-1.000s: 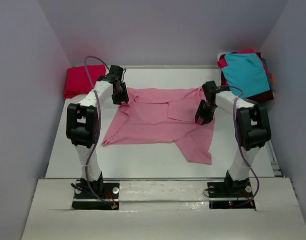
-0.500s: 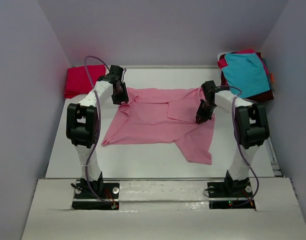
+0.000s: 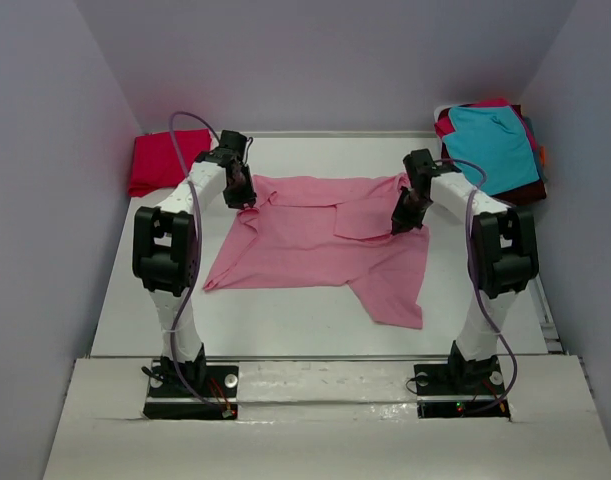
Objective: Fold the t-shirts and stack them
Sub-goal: Flatten the tshirt out
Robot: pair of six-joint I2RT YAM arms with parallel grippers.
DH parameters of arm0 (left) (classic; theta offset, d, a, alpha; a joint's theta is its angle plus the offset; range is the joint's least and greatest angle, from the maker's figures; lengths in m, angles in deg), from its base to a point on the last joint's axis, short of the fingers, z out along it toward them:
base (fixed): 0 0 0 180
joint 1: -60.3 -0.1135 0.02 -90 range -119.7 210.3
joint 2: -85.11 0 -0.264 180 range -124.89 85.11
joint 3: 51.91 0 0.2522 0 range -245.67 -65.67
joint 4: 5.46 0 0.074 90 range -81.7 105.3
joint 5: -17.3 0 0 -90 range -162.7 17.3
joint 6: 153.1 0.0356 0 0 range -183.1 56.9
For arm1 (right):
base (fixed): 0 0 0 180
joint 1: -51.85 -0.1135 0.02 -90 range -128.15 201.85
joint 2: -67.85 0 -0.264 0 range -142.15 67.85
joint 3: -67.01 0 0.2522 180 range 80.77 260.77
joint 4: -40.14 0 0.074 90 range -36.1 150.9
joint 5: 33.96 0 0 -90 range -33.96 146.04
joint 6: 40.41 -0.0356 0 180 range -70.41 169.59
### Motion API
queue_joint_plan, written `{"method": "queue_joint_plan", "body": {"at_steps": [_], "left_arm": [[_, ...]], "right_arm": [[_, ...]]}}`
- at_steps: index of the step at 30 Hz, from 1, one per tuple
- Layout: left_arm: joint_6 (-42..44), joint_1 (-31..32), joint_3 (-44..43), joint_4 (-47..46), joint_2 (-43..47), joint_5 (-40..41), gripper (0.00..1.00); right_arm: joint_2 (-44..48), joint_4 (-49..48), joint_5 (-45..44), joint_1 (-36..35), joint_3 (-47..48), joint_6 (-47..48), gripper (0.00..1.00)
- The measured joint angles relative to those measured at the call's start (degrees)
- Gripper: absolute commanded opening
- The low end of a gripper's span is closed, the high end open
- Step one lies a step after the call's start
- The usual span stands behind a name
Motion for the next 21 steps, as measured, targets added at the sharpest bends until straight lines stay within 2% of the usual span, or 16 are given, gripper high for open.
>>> {"method": "queue_joint_plan", "body": {"at_steps": [10,21], "left_arm": [[0.24,1.29,0.02,-0.04,-0.13,0.0,0.35],[0.24,2.03,0.52,-0.37,-1.64,1.29,0.42]], "right_arm": [[0.94,5.7,-1.42,0.0,11.78,1.03,0.07],[1.38,11.3,-3.1,0.0,22.69,2.27,0.07]]}}
